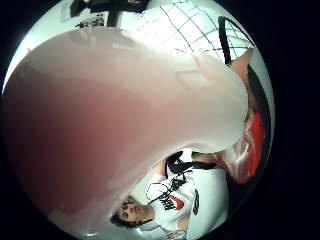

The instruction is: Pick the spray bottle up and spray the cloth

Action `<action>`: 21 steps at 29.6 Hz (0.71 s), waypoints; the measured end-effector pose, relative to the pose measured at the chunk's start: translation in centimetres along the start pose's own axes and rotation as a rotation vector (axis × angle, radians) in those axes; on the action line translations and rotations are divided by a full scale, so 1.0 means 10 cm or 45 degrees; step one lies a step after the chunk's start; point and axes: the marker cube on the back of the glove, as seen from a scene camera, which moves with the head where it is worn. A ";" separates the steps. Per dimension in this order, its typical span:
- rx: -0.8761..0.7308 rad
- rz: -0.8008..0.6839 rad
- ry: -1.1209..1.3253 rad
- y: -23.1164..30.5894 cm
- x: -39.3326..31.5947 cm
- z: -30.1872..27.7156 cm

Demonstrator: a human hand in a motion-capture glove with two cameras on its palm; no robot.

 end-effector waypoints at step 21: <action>0.128 0.026 0.092 0.12 -0.38 -0.09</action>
